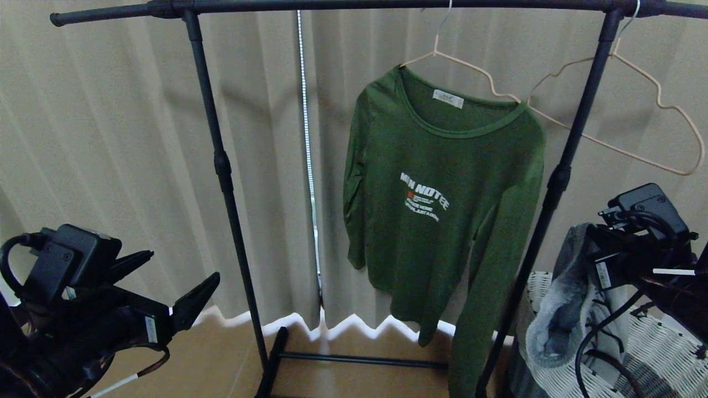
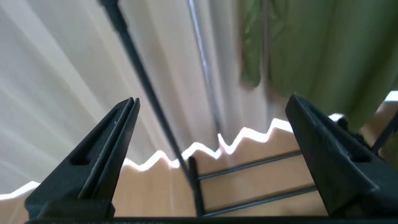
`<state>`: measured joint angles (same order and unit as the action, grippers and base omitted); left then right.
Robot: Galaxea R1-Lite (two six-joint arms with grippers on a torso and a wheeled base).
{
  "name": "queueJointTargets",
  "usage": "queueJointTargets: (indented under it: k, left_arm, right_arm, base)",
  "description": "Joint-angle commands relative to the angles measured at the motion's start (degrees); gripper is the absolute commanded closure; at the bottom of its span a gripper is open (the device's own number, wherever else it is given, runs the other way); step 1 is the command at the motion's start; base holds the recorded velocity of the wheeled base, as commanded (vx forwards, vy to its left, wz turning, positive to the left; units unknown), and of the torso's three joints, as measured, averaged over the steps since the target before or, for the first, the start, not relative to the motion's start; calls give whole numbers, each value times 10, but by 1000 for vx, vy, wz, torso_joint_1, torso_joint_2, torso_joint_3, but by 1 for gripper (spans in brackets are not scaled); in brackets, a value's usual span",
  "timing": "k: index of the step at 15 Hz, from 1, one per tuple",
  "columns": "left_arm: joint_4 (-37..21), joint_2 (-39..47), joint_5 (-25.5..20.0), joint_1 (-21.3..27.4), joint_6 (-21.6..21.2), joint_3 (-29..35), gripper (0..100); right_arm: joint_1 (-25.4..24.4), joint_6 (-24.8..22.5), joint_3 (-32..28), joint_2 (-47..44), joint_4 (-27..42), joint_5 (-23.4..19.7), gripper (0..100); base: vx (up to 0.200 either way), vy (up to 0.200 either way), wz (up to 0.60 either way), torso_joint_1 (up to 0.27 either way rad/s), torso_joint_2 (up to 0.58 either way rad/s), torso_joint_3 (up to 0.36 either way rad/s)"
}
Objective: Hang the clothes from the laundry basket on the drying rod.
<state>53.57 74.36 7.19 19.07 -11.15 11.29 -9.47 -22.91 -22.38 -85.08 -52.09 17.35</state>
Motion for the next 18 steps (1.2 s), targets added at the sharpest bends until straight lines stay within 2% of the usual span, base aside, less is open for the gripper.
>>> queueJointTargets:
  k: [1, 3, 5, 8, 9, 11, 12, 13, 16, 17, 18]
  left_arm:
    - [0, 10, 0, 14, 0, -4, 0]
    - [1, 8, -1, 64, 0, -39, 0]
    - [0, 10, -2, 119, 0, -23, 0]
    - [-1, 61, -2, 147, -26, 73, 0]
    - [-1, 83, -14, 159, -30, 97, 0]
    - [-2, 138, -68, 179, -26, 153, 0]
    - [-2, 170, -73, 200, -25, 181, 0]
    - [-1, 205, -73, 227, -12, 210, 0]
    - [-2, 290, -67, 296, 77, 290, 0]
    - [-2, 320, -46, 324, 111, 320, 0]
    - [-2, 330, -36, 336, 121, 330, 0]
  right_arm:
    - [0, 2, -1, 0, -1, -1, 100]
    - [-1, 1, -11, 4, -1, -21, 100]
    - [-18, 2, -38, 3, 1, -34, 100]
    - [-50, 42, -92, -1, 5, -47, 100]
    - [-61, 52, -108, 0, 9, -49, 100]
    - [-82, 77, -132, 4, 9, -50, 100]
    - [-103, 102, -146, 6, 9, -50, 100]
    - [-122, 122, -159, 10, 10, -50, 100]
    - [-151, 138, -176, 10, 9, -71, 100]
    - [-156, 146, -184, 12, 10, -79, 100]
    - [-157, 148, -187, 13, 10, -79, 100]
  base:
    - [0, 0, 0, 0, 0, 0]
    - [0, 0, 0, 0, 0, 0]
    - [0, 0, 0, 0, 0, 0]
    - [0, 0, 0, 0, 0, 0]
    - [0, 0, 0, 0, 0, 0]
    - [0, 0, 0, 0, 0, 0]
    - [0, 0, 0, 0, 0, 0]
    - [0, 0, 0, 0, 0, 0]
    - [0, 0, 0, 0, 0, 0]
    - [0, 0, 0, 0, 0, 0]
    - [0, 0, 0, 0, 0, 0]
